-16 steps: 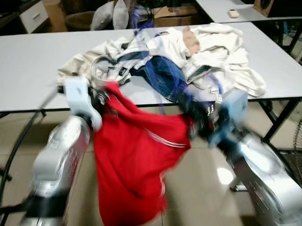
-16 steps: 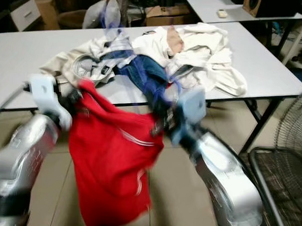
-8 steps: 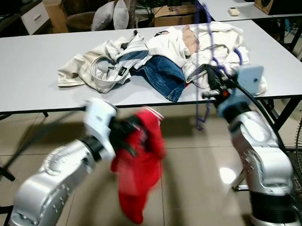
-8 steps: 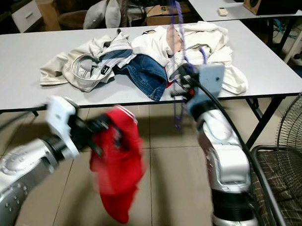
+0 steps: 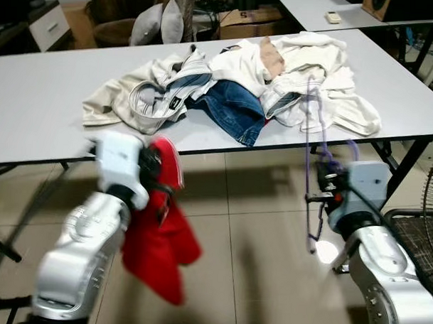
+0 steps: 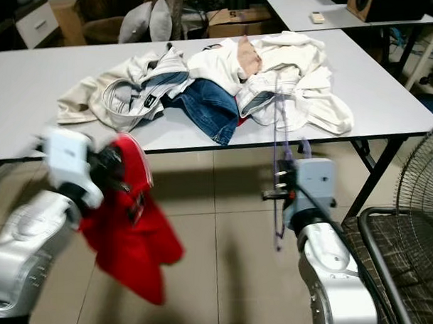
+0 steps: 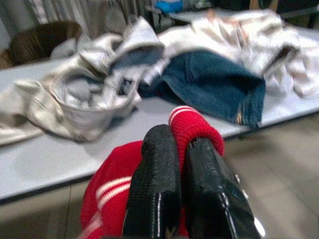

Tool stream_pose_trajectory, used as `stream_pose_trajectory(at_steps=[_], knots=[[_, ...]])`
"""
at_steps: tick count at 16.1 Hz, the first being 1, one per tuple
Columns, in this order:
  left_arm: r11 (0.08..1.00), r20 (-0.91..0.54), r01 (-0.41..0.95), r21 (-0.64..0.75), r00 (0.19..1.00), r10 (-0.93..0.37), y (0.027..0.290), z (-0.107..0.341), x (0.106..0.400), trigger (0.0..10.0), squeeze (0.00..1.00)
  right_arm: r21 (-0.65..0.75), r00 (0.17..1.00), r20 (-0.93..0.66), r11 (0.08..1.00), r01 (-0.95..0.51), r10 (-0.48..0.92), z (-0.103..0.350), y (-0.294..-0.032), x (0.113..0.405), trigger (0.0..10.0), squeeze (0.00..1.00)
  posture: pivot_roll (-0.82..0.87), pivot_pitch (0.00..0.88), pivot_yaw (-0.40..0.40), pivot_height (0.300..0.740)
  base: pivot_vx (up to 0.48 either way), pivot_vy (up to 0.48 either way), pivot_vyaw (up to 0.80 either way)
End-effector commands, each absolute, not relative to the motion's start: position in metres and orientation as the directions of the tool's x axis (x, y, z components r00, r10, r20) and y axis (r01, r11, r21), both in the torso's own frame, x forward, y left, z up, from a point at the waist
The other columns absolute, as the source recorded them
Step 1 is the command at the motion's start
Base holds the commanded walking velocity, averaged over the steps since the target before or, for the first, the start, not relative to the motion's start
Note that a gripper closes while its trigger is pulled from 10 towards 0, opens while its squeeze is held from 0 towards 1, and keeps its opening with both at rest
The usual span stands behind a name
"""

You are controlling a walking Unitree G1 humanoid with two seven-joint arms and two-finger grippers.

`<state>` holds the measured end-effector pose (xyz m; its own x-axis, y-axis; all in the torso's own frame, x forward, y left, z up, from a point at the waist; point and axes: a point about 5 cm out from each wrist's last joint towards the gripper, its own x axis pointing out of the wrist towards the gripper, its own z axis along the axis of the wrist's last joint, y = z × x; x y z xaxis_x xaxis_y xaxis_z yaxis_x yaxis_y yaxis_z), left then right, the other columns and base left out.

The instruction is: Hang hanger

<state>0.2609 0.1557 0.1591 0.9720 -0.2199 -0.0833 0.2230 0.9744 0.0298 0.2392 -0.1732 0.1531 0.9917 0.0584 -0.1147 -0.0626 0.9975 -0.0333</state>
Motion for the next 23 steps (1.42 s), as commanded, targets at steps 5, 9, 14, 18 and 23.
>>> stream_pose_trajectory(at_steps=[5,9,14,18,23], knots=[[0.972,-0.067,0.232,0.036,0.971,-0.229,0.155,0.161,0.257,10.0,0.0,0.086,0.972,-0.07,0.972,-0.217,0.223,0.163,-0.156,0.232,10.0,0.0,-0.12,0.004,0.11,0.74,0.0,0.25,0.0],[0.975,-0.068,0.22,0.04,0.974,-0.217,0.157,0.162,0.256,10.0,0.0,0.138,0.963,-0.057,0.957,-0.254,0.264,0.168,-0.152,0.233,10.0,0.0,-0.11,0.015,0.106,0.74,0.0,0.335,0.0],[0.975,-0.06,0.218,0.04,0.975,-0.215,0.154,0.165,0.259,10.0,0.0,0.017,0.987,-0.024,0.987,-0.16,0.16,0.18,-0.166,0.239,10.0,0.0,-0.12,0.025,0.107,0.74,0.0,0.335,0.0],[0.975,-0.058,0.219,0.041,0.975,-0.217,0.152,0.165,0.26,10.0,0.0,0.101,0.994,-0.025,0.99,-0.102,0.105,0.186,-0.177,0.242,10.0,0.0,-0.12,0.021,0.109,0.74,0.0,0.336,0.0],[0.974,-0.052,0.222,0.048,0.974,-0.219,0.152,0.167,0.263,10.0,0.0,0.092,0.998,0.026,0.994,-0.057,0.055,0.188,-0.175,0.246,10.0,0.0,-0.12,0.011,0.113,0.74,0.0,0.333,0.0]])
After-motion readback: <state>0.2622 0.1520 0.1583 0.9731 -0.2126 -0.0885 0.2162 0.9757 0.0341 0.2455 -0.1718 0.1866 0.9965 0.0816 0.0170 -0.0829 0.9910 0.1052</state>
